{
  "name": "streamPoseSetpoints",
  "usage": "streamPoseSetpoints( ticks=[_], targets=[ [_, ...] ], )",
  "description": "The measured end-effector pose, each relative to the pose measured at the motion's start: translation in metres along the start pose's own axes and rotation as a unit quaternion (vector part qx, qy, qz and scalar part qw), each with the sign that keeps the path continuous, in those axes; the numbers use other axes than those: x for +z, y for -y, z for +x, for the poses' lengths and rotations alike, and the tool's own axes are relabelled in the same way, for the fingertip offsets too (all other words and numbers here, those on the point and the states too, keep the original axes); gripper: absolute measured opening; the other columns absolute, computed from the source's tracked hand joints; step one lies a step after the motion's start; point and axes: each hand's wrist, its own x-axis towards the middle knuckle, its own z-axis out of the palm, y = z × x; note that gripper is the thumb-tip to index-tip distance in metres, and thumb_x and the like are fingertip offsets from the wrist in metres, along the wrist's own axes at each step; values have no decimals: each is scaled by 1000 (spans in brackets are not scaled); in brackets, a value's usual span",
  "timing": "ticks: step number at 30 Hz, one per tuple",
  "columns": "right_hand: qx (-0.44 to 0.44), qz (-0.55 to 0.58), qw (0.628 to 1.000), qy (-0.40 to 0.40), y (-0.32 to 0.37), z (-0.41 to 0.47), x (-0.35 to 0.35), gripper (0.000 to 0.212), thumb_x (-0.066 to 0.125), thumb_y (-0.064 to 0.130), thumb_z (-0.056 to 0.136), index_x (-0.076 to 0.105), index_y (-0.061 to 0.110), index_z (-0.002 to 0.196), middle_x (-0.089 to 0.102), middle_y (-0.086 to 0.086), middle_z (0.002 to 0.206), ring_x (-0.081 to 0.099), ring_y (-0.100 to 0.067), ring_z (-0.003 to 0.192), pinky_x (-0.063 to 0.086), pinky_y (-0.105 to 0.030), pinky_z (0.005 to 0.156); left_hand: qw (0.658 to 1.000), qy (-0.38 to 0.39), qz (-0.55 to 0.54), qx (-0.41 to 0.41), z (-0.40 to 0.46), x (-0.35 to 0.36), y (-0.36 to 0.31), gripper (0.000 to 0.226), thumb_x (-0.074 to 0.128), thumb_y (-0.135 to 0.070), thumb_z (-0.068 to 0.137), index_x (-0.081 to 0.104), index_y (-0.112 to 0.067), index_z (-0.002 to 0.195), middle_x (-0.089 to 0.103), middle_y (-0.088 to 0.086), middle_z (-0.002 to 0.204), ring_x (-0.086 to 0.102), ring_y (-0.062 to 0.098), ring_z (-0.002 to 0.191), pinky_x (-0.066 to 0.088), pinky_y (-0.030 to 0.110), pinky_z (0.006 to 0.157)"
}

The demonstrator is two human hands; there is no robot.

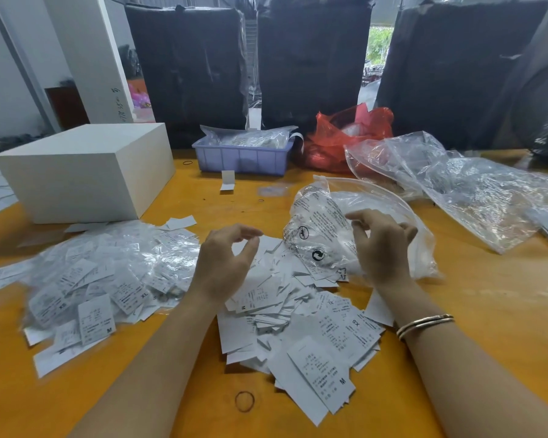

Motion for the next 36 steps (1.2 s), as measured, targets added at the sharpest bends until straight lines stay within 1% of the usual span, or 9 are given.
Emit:
streamPoseSetpoints(
  ticks=[2, 4, 7, 14, 18, 22, 26, 29, 36],
  targets=[
    [-68, 102, 992, -3, 13, -1, -3, 19, 62, 0, 85, 70, 11, 98, 72, -1, 83, 64, -9, 71, 32, -26, 73, 997, 14, -66, -28, 1, -2, -3, 14, 58, -22, 93, 62, -34, 97, 63, -14, 99, 57, 3, 97, 41, 14, 76],
    [-83, 256, 960, 80, 30, -7, -3, 25, 58, -5, 85, 64, 11, 103, 69, 0, 78, 61, -1, 66, 49, -24, 67, 987, 61, -138, -50, 2, -5, -6, 15, 58, -30, 92, 60, -38, 105, 63, -14, 111, 56, -6, 101, 43, 8, 75],
    [-5, 420, 875, 240, 57, -17, 1, 33, 50, -8, 88, 53, 22, 102, 65, 5, 70, 59, -9, 62, 50, -23, 65, 954, 162, -237, -84, 1, -9, -9, 41, 64, -45, 81, 55, -37, 121, 63, -17, 115, 57, -7, 103, 45, 5, 74],
    [42, 532, 791, 299, 63, -23, 6, 24, 45, -2, 87, 44, 16, 103, 58, 0, 66, 57, -12, 64, 47, -21, 59, 937, 188, -265, -129, 5, -15, -5, 53, 64, -45, 76, 50, -39, 126, 59, -13, 119, 56, 2, 109, 46, 21, 83],
    [51, 509, 785, 349, 61, -25, 9, 21, 42, -1, 96, 41, 17, 105, 56, 3, 58, 51, -11, 57, 44, -20, 55, 935, 233, -240, -114, 2, -15, -6, 30, 64, -16, 86, 64, -27, 114, 71, -14, 93, 63, -2, 90, 47, 19, 78],
    [123, 489, 806, 310, 65, -26, 14, 11, 38, 15, 99, 45, 12, 108, 58, -3, 66, 52, -13, 56, 43, -21, 53, 952, 140, -245, -118, 1, -10, -8, 21, 60, -3, 88, 69, -21, 94, 70, -10, 78, 61, -2, 72, 46, 12, 64],
    [59, 139, 924, 352, 72, -36, 24, 36, 49, 44, 92, 58, 14, 110, 61, -3, 97, 57, -17, 87, 50, -36, 79, 936, 39, -314, -158, 5, -12, -4, 8, 62, -12, 88, 66, -18, 89, 71, -6, 79, 64, 4, 70, 46, 22, 69],
    [-21, -35, 936, 350, 87, -42, 29, 53, 53, 69, 77, 60, 20, 96, 57, 1, 102, 51, -19, 96, 40, -37, 82, 926, 22, -337, -169, 5, -12, -5, 8, 69, -16, 81, 62, -17, 84, 73, 0, 85, 67, 7, 76, 45, 27, 72],
    [117, 126, 910, 378, 81, -31, 26, 29, 64, 42, 83, 51, 22, 67, 55, 7, 68, 52, -15, 70, 41, -35, 71, 921, 38, -358, -147, 5, -9, -4, 26, 65, -5, 84, 61, -21, 104, 72, -7, 83, 66, 7, 79, 50, 19, 67]
  ],
)
